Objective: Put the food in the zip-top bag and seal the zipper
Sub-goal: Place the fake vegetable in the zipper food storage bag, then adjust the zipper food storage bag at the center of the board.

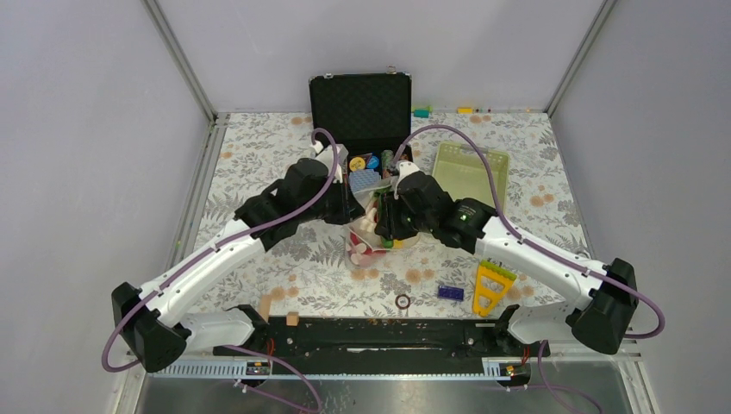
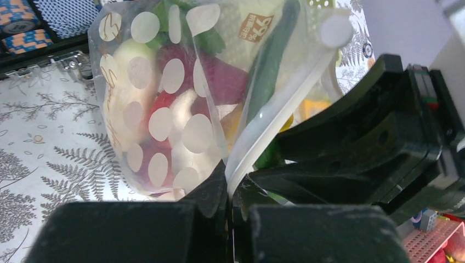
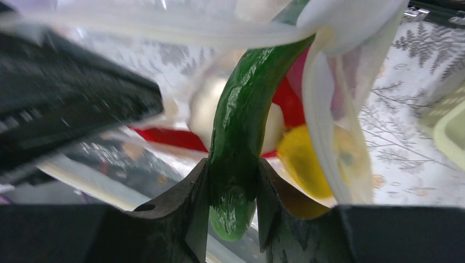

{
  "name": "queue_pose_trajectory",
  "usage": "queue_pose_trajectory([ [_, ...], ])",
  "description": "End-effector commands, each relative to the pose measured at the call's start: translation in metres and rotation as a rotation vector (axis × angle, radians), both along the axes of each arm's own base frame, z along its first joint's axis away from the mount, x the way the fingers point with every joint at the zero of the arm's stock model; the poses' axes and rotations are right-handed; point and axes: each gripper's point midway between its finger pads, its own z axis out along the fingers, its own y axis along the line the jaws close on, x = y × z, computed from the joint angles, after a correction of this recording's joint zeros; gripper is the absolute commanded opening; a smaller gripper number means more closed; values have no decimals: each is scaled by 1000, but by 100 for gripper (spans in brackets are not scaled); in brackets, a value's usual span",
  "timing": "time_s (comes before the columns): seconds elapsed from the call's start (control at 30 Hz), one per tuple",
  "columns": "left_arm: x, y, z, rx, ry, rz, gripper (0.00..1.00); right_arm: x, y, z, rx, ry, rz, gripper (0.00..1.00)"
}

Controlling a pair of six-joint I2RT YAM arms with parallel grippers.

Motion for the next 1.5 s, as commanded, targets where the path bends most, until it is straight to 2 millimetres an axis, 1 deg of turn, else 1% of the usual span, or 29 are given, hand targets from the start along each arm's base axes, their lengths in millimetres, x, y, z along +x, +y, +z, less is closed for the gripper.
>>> queue_pose_trajectory([
  [0.0,-4,-15,22,-72,-80,-52,0,25,23,31,269,13,-229,18],
  [0.07,-7,-17,21,-74,-77,-64,0,32,27,32,324,9,-279,20],
  [0.2,-14,-21,19,-90,-75,-87,0,46,24,26,364,-14,-379,26],
  [0.27,-14,-21,17,-95,-72,-79,0,46,23,24,344,-29,-375,28],
  [0.33,-11,-21,16,-93,-65,-60,0,45,20,22,303,-48,-350,33],
  [0.37,-9,-21,14,-89,-58,-50,0,44,19,21,289,-63,-334,37],
  [0.47,-3,-23,9,-73,-37,-24,0,40,18,19,254,-97,-267,57],
  [0.53,-1,-24,8,-73,-30,-17,0,36,17,21,226,-122,-206,67],
  [0.63,2,-26,12,-85,-34,-9,0,31,14,28,213,-164,-147,75],
  [0.7,4,-26,13,-86,-34,2,0,24,13,37,222,-193,-88,76],
  [0.83,7,-26,12,-88,-24,13,0,6,16,63,301,-257,40,80],
  [0.93,7,-26,11,-92,-17,11,0,-1,5,77,319,-314,68,89],
  [1.0,6,-26,10,-92,-13,10,0,-2,-8,78,299,-348,45,98],
  [1.07,5,-26,11,-95,-15,9,0,5,-28,72,246,-380,-35,100],
  [1.17,5,-25,12,-99,-20,8,0,13,-59,57,146,-394,-161,100],
  [1.23,4,-25,13,-100,-22,3,0,15,-73,45,80,-387,-201,100],
  [1.33,3,-25,14,-101,-25,-5,0,18,-83,27,21,-355,-236,100],
  [1.4,2,-24,15,-104,-27,-3,0,22,-85,14,12,-305,-255,99],
  [1.47,2,-24,15,-104,-28,-4,0,27,-84,-1,21,-232,-273,96],
])
